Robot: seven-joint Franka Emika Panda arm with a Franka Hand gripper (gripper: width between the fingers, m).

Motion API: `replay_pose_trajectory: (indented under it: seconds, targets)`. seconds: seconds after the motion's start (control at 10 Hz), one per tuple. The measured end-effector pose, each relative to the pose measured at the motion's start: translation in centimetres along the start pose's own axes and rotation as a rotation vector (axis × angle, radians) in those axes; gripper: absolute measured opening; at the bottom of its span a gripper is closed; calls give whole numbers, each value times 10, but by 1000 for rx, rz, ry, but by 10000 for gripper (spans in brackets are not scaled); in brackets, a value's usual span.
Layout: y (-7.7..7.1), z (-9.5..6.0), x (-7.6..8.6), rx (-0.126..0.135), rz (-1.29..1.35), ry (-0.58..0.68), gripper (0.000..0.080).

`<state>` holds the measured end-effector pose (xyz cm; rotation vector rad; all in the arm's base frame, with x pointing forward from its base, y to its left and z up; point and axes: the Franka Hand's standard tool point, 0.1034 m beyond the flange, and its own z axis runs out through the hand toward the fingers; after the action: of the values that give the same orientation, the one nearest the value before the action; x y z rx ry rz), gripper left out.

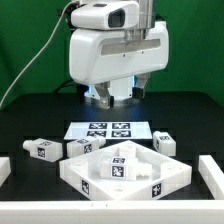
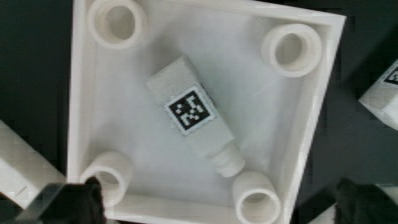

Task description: Assemble one leg

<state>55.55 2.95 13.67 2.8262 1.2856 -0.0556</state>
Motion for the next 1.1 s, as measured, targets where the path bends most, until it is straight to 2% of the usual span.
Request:
replay_pose_trajectory:
  seconds: [0.5,0.8,0.9,1.0,1.1]
  targets:
    - [0,1,0,1,-3,-1,649]
    - [5,5,6,3,-256,1,649]
    - [8,8,11,24,-359,-19,649]
    - [10,10,19,35,-382,-36,649]
    - [11,11,18,31,-377,-33,649]
